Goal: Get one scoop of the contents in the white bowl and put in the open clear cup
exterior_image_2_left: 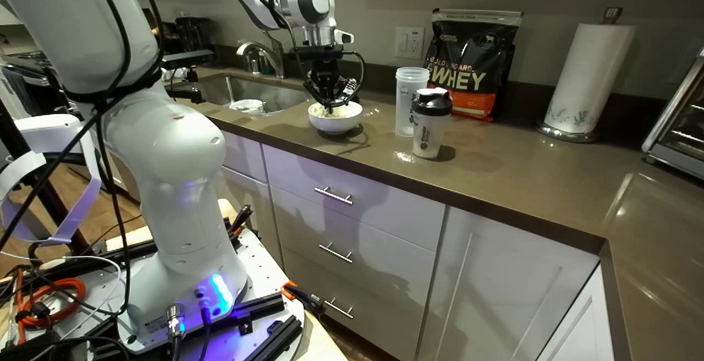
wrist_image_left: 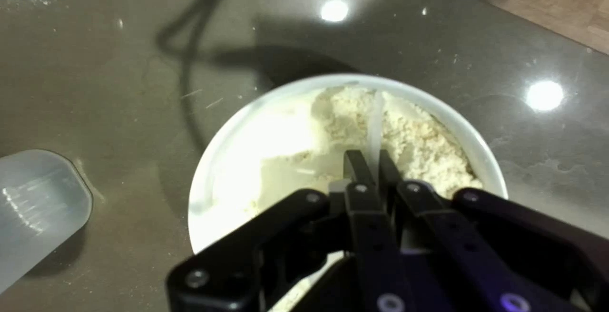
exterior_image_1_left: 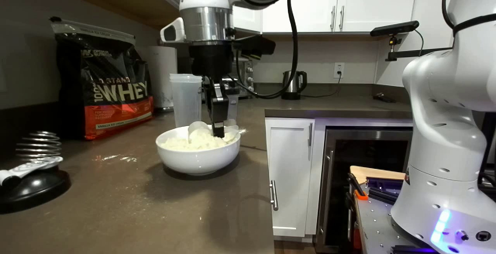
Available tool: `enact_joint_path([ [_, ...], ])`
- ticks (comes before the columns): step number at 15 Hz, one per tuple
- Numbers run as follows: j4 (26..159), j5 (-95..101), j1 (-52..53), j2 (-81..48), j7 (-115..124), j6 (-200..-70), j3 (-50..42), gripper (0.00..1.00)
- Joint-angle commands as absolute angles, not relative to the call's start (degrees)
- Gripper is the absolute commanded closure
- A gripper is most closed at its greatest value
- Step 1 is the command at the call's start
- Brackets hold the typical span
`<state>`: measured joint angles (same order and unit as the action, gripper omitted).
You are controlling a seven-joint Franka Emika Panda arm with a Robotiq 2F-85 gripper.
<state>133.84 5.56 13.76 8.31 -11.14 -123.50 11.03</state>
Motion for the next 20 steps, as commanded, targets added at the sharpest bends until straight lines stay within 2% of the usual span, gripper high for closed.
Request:
enact_joint_path([
  [1,132.67,3.22,13.77,7.51,-13.79,-121.64,11.05,0.98],
  [20,130.44,0.26,13.17,6.86,-16.06,-118.31,9.84,0.98],
])
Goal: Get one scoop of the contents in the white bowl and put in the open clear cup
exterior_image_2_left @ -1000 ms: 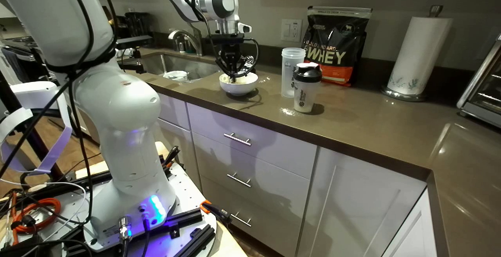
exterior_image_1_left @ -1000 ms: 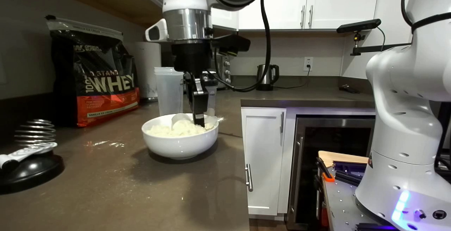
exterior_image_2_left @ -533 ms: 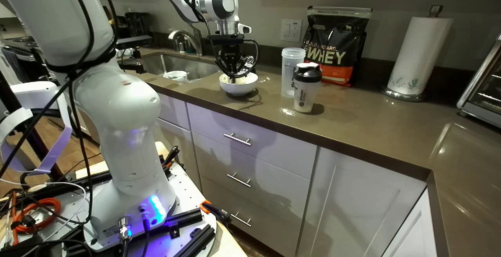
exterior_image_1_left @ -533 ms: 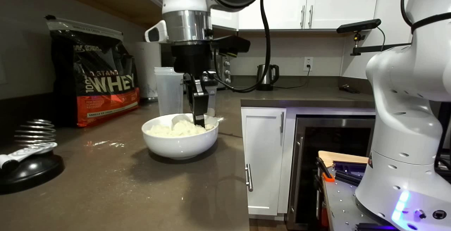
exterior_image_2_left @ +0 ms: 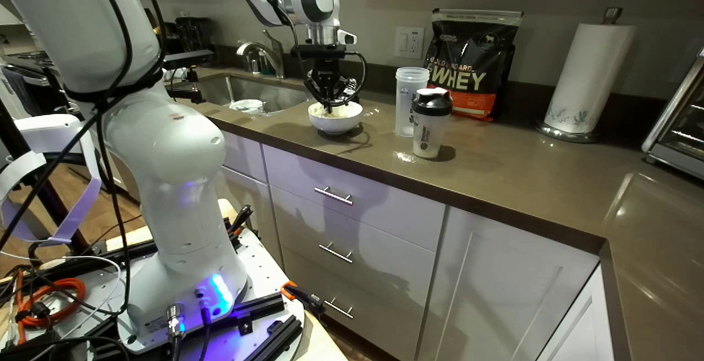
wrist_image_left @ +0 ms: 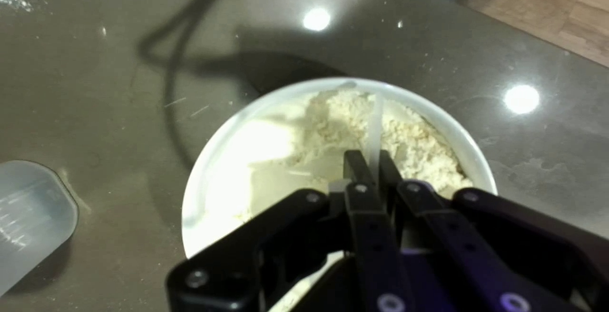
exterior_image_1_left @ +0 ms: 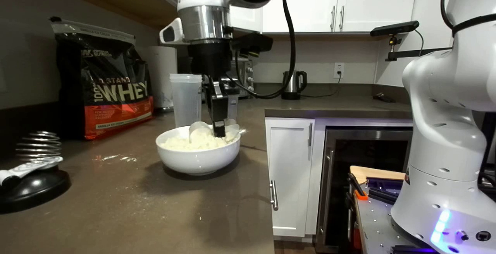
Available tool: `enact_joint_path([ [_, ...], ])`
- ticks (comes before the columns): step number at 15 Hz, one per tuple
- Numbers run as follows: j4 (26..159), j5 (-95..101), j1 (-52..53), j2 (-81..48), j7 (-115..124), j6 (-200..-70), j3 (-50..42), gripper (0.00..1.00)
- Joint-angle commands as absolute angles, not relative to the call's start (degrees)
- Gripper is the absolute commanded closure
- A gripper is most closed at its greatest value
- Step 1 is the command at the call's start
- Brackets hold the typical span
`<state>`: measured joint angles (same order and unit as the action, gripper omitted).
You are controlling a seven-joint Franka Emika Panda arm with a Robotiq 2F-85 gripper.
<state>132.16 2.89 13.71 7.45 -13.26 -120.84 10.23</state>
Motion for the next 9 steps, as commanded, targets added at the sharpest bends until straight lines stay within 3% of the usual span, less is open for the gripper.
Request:
enact_joint_path([
  [1,130.08,-0.62,13.16,6.71,-16.60,-117.64,9.61,0.98],
  [9,129.02,-4.17,12.76,5.99,-17.87,-114.95,8.55,0.98],
])
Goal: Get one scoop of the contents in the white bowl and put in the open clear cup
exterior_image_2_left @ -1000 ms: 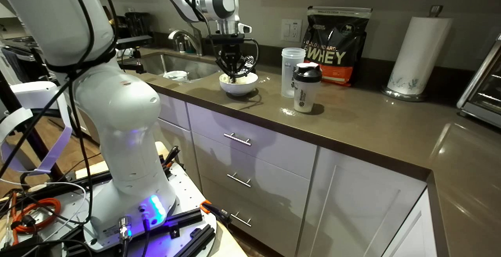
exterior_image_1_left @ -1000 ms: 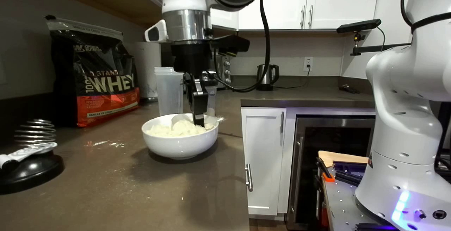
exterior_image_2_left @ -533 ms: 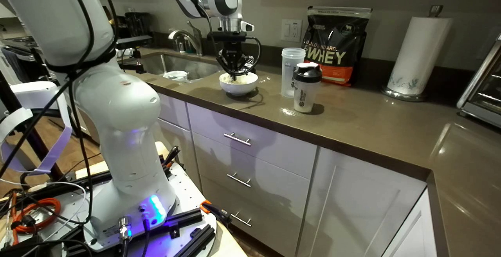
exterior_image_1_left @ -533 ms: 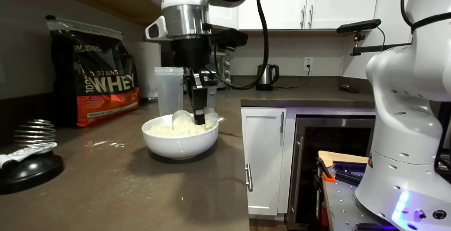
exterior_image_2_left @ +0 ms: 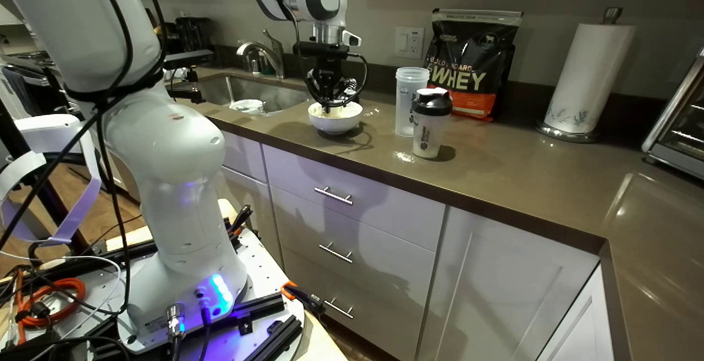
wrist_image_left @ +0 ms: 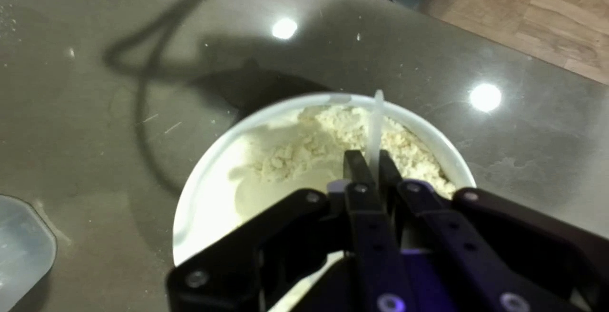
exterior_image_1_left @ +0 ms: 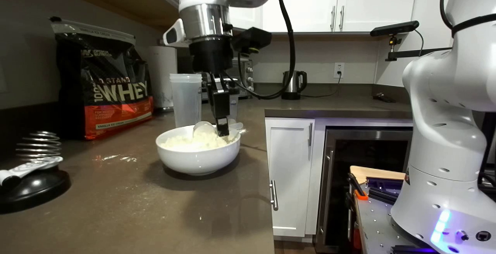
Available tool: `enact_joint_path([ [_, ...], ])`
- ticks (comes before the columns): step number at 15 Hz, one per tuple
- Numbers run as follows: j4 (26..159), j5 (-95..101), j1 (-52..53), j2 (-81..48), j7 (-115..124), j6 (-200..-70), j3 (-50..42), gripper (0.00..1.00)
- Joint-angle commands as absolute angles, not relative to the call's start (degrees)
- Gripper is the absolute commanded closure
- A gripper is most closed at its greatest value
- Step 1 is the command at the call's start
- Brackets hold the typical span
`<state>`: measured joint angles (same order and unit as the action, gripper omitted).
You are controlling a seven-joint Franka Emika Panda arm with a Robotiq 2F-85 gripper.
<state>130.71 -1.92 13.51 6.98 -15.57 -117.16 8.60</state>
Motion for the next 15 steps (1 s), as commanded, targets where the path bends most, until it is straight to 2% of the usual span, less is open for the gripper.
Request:
enact_joint_path([
  [1,129.01,-4.39,12.77,5.91,-17.83,-114.87,8.54,0.98],
  [15,127.67,-5.89,12.59,4.35,-18.49,-113.69,8.32,0.98],
])
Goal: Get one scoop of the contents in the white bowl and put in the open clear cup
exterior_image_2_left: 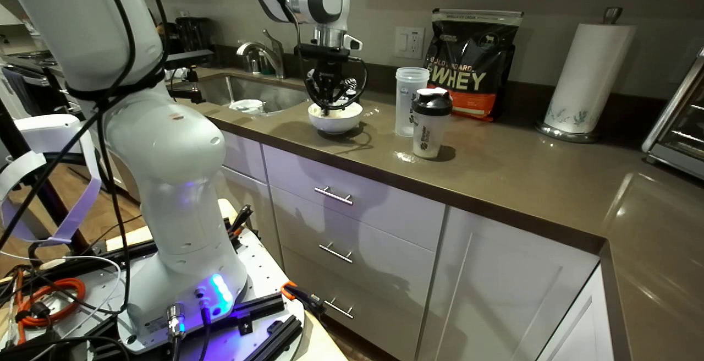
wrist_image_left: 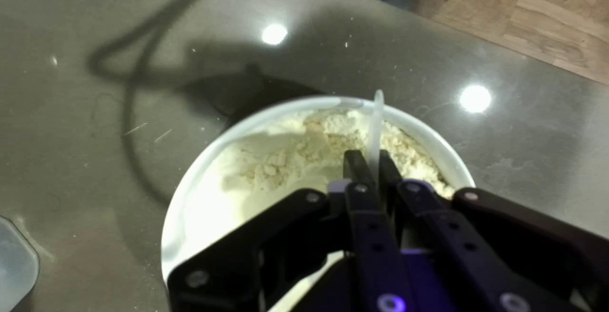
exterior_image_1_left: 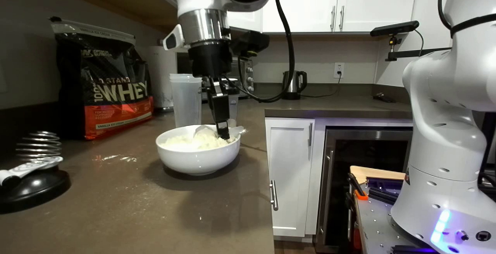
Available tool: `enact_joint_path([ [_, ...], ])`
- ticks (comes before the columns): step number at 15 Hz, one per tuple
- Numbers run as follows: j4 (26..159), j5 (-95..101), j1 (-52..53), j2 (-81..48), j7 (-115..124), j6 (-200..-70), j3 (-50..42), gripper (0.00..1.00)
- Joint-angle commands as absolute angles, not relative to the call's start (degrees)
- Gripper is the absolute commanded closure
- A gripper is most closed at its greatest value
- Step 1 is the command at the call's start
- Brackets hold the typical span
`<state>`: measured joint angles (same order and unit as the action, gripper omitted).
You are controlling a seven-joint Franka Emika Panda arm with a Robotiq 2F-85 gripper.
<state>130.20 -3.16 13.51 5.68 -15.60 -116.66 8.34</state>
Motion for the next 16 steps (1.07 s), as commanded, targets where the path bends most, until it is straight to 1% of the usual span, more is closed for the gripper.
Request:
enact_joint_path([
  [1,127.14,-6.65,12.46,4.15,-18.82,-112.98,8.12,0.98],
  [7,124.74,-9.26,11.47,2.87,-20.04,-109.92,7.43,0.98],
  [16,124.43,-9.44,10.80,2.28,-19.71,-109.74,7.50,0.98],
])
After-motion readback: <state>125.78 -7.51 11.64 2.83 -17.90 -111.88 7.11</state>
